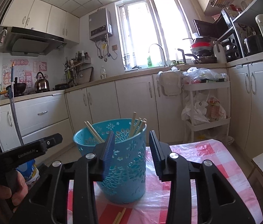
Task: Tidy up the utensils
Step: 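Lower the right gripper and close on a wooden stick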
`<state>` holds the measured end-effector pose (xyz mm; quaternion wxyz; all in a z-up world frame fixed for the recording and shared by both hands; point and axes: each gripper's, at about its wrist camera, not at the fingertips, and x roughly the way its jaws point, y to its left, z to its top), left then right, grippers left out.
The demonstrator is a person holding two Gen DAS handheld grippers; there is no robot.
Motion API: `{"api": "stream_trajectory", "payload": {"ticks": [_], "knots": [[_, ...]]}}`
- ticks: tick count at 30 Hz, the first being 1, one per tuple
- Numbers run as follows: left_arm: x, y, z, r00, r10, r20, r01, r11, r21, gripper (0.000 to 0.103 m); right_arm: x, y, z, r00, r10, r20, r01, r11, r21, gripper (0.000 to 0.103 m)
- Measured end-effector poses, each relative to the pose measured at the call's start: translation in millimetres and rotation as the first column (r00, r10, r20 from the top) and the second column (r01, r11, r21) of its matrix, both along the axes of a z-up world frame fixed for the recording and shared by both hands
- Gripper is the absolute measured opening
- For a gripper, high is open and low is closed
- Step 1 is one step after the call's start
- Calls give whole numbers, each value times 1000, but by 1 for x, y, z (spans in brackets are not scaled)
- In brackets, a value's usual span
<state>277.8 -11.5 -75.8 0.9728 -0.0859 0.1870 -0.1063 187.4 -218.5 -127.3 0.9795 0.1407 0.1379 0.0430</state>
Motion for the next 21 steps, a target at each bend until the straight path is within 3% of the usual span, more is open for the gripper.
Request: {"api": "stream_trajectory", "payload": {"ticks": [7,13,16,21], "knots": [[-5,-4,-3,1000,-13,-11,13,1000,27,53,6,-8,-1,999,-18,-27,19,1000,18,39],[-15,-3,1,1000,-16,-15,16,999,51,57,-19,-5,7,998,3,-65,-3,1000,-1,55],[-21,-1,0,999,-17,-34,19,998,55,58,-34,-2,3,988,26,-151,-28,1000,-12,61],[-25,-4,-12,993,-30,-115,40,995,90,59,-54,9,-20,935,46,-352,-67,997,-49,61]]}}
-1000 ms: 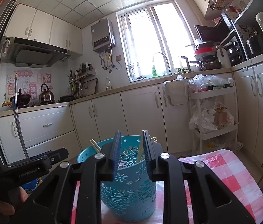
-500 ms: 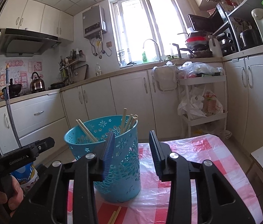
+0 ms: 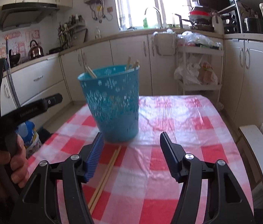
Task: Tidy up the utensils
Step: 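Lower the right gripper and close on a wooden stick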
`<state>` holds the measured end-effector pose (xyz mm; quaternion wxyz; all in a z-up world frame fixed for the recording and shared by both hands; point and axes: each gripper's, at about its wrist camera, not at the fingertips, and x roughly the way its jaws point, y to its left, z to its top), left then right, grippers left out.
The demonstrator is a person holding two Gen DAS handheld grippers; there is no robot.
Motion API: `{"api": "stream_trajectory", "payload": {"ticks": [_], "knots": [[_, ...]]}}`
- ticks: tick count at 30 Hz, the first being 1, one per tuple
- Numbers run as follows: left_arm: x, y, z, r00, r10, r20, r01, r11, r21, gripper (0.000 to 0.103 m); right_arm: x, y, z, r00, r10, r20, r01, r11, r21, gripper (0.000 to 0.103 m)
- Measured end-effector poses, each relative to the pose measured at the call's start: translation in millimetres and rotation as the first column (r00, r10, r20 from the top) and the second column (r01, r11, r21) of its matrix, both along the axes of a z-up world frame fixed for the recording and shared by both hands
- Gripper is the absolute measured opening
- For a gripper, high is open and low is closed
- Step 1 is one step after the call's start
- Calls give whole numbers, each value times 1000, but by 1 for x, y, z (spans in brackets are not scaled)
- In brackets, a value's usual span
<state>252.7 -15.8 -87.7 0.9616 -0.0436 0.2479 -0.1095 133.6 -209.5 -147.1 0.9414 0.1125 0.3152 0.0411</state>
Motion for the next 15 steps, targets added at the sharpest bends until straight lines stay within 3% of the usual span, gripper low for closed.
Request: {"api": "stream_trajectory", "payload": {"ticks": [5,11,15], "knots": [[-7,-9,-17,996,-18,-87,24,998,61,59,5,14,-30,982,44,-182,-48,999,-19,57],[-19,-13,-25,991,-37,-132,52,993,107,61,21,45,-48,954,124,-274,-145,988,-55,33],[-22,-15,-30,985,-61,-163,83,988,129,62,30,53,-59,935,155,-320,-182,982,-57,27]]}}
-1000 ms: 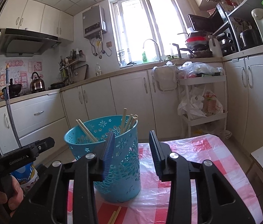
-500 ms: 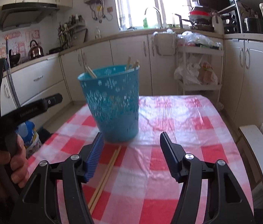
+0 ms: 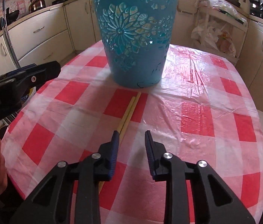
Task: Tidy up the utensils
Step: 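Lower the right gripper and close on a wooden stick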
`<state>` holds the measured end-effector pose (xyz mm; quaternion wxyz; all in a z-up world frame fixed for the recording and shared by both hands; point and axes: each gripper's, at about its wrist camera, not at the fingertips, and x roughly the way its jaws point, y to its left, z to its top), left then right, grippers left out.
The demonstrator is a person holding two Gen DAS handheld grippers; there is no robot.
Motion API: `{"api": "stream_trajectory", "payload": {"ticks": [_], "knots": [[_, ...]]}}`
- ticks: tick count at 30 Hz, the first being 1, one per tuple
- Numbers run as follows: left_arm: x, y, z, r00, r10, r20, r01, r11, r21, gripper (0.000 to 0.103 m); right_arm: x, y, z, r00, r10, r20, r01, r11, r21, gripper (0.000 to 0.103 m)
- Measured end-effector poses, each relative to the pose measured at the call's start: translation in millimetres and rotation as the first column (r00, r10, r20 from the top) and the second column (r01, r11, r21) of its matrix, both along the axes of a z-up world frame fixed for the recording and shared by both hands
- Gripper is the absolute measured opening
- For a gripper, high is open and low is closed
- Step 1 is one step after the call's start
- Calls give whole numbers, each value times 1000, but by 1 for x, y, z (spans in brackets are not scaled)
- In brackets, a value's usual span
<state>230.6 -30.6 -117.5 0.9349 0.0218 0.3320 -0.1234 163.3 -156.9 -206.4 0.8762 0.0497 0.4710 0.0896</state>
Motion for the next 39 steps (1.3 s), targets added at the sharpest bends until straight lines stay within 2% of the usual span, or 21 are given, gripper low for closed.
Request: {"api": "stream_trajectory", "payload": {"ticks": [6,11,13,18,24,29,31,35,38,39], "knots": [[3,-12,-11,997,-41,-66,42,999,18,63,-2,-3,0,999,32,-27,-34,998,-62,25],[6,-32,-20,989,-91,-116,95,995,30,63,-12,-27,-5,998,1,-59,-3,1000,-24,25],[9,-42,-24,984,-112,-140,118,992,41,63,-19,-37,-4,999,-17,-45,18,999,32,26],[15,-66,-37,968,-150,-203,170,982,86,63,-28,-52,-8,997,-63,-32,65,996,62,38],[17,-80,-52,953,-160,-256,195,974,117,62,-35,-58,-11,997,-78,-28,80,994,76,42],[17,-88,-53,950,-181,-254,218,968,124,62,-33,-53,-9,998,-66,-21,67,995,77,45],[18,-90,-56,945,-183,-271,229,962,148,57,-33,-50,-9,998,-62,-18,63,995,75,46],[21,-82,-55,943,-186,-275,228,965,130,53,-31,-50,-7,998,-57,-16,59,995,77,46],[22,-75,-54,943,-193,-272,235,963,131,41,-21,-44,-2,999,-38,-12,39,995,94,46],[23,-74,-53,942,-198,-271,240,962,132,35,-16,-39,0,1000,-25,-10,26,996,89,46]]}}
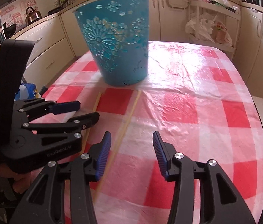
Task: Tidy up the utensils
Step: 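Lower the right gripper and close on a wooden stick, then lift the stick with the right gripper over the teal cup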
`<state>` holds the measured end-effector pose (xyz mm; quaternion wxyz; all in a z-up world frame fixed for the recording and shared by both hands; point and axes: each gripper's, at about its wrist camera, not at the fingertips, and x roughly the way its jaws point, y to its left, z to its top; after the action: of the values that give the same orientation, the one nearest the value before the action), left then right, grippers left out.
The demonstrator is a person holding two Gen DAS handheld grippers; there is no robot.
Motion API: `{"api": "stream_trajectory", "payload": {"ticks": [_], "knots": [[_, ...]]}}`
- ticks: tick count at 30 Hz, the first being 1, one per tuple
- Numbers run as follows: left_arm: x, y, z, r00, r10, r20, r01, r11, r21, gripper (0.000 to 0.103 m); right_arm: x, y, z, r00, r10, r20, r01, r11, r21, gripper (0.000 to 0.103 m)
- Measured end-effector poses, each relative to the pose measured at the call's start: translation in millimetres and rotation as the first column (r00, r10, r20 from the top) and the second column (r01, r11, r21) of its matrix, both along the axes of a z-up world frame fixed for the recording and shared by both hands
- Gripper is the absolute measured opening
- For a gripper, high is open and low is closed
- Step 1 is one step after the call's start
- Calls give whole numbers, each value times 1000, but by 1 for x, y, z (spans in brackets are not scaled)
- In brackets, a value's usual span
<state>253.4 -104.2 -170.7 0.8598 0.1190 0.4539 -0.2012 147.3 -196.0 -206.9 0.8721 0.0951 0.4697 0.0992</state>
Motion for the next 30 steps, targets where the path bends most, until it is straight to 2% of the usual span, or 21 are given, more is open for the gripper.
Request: {"api": "stream_trajectory", "payload": {"ticks": [1,4,6,7,8,10,12,19,20,21,22,24,27,30], "knots": [[1,1,0,1000,-12,3,12,1000,0,26,5,4,1,1000,11,-1,-12,1000,-5,46],[3,3,2,998,-68,4,68,998,-9,13,21,15,-3,1000,25,-19,-25,999,-29,42],[1,4,2,989,-144,16,144,989,-15,11,28,19,-10,998,42,-53,-44,998,-33,21],[-1,5,2,978,-208,27,209,978,-20,9,28,20,-12,997,54,-52,-56,997,-46,18],[-3,5,1,962,-273,29,274,961,-29,9,26,23,-11,996,80,-51,-83,994,-68,10],[-3,7,2,937,-350,6,350,935,-55,9,21,26,-8,988,138,-64,-144,985,-93,9],[-6,5,3,920,-392,19,392,920,-2,9,15,27,-5,979,188,-78,-196,975,-104,9],[3,-6,6,957,-287,-27,288,954,80,15,31,19,-8,988,131,-85,-139,985,-101,16],[2,-8,5,960,-278,-18,278,956,96,13,30,21,-7,987,140,-81,-149,982,-113,13],[1,-10,4,963,-270,-11,270,957,104,6,29,24,-5,984,158,-81,-167,979,-119,6],[0,-11,4,966,-257,2,256,961,109,5,28,25,-4,983,165,-83,-174,978,-115,6],[-3,-5,12,974,-223,39,220,973,73,5,26,18,-3,988,138,-72,-145,984,-106,5],[-5,15,46,982,-128,137,137,989,-58,4,18,0,0,999,47,-6,-47,999,-23,5],[-7,30,89,961,-63,271,111,980,-168,4,8,-16,13,991,-60,118,52,996,69,5]]}}
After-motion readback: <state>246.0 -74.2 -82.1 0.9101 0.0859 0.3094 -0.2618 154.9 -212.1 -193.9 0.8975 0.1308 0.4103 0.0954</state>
